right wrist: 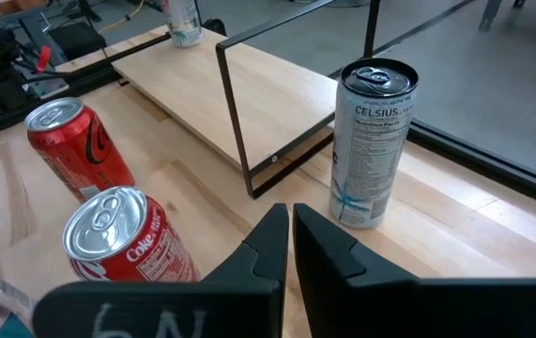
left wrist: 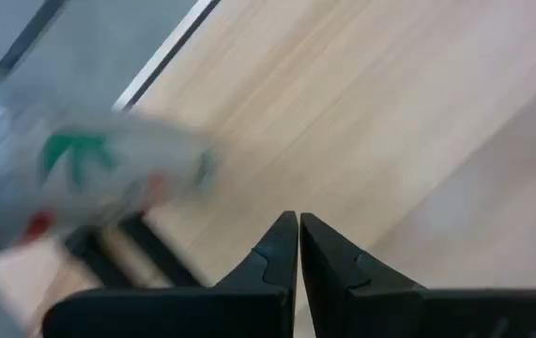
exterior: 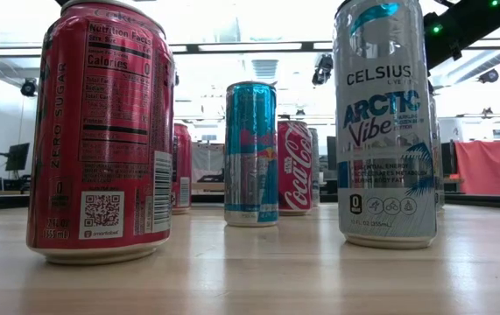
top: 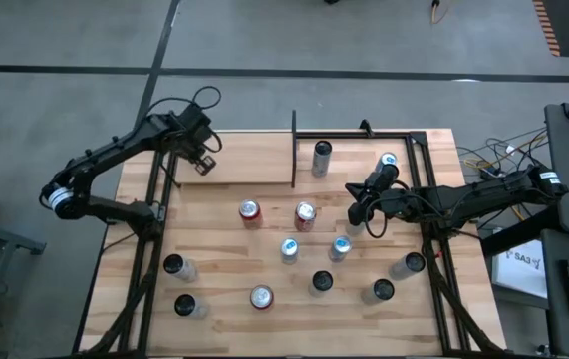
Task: Place canned beverage on shelf
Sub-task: Put the top right white and pink soda can on the shelf
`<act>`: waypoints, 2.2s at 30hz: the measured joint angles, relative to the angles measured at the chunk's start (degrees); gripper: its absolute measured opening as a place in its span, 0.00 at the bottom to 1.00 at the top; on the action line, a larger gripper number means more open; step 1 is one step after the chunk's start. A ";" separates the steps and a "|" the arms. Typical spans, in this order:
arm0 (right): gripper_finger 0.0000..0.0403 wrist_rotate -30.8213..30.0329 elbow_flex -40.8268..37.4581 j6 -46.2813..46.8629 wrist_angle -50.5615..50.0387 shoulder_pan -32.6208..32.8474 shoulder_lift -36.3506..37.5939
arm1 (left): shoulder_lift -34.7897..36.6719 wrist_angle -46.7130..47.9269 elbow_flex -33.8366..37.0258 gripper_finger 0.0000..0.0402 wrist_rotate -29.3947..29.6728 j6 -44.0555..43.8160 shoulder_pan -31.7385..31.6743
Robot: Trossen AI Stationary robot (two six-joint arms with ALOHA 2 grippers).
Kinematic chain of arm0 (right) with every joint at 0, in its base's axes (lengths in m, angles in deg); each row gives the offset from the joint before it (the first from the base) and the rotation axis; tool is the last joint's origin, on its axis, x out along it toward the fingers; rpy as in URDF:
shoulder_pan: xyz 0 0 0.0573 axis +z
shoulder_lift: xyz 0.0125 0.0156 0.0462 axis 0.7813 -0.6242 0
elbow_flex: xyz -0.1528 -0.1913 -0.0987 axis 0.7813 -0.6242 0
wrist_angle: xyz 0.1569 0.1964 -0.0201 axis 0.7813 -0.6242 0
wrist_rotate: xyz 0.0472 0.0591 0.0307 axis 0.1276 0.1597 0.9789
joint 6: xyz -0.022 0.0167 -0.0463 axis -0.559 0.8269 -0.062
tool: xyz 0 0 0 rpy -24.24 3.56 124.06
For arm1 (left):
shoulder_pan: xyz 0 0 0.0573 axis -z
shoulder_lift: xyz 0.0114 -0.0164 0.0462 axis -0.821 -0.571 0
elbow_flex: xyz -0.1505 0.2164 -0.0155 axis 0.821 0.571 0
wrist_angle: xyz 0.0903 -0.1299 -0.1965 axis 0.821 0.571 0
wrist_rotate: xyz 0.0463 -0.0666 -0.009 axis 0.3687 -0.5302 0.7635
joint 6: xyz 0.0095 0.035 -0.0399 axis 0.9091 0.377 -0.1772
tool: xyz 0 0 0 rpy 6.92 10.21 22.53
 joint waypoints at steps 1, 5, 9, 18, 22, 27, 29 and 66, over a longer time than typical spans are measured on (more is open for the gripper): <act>0.03 0.00 0.00 0.06 0.00 0.00 0.00 | -0.26 0.55 -0.02 0.00 1.32 -0.70 -0.51; 0.03 0.00 -0.02 0.02 0.00 0.00 0.00 | -1.43 -0.21 0.01 0.00 4.37 -2.01 -2.91; 0.03 0.00 -0.04 0.06 0.00 0.00 0.01 | -2.41 -3.54 0.01 0.00 6.80 -2.07 -5.26; 0.03 -0.02 -0.11 0.08 0.00 0.00 0.01 | -3.31 -5.69 0.01 0.00 6.99 -3.24 -9.15; 0.03 -0.03 -0.11 0.04 0.00 0.00 0.00 | -3.31 -7.02 0.01 0.00 7.05 -3.49 -9.80; 0.03 -0.04 -0.11 0.07 0.00 0.00 0.00 | -3.31 -8.36 0.01 0.00 7.10 -3.58 -9.97; 0.03 -0.04 -0.11 0.08 0.00 0.00 0.00 | -3.31 -8.49 0.01 0.00 7.10 -3.58 -9.97; 0.03 -0.48 -0.11 0.73 0.42 -0.03 -0.01 | -0.98 -8.21 0.01 0.00 3.52 -6.49 -3.80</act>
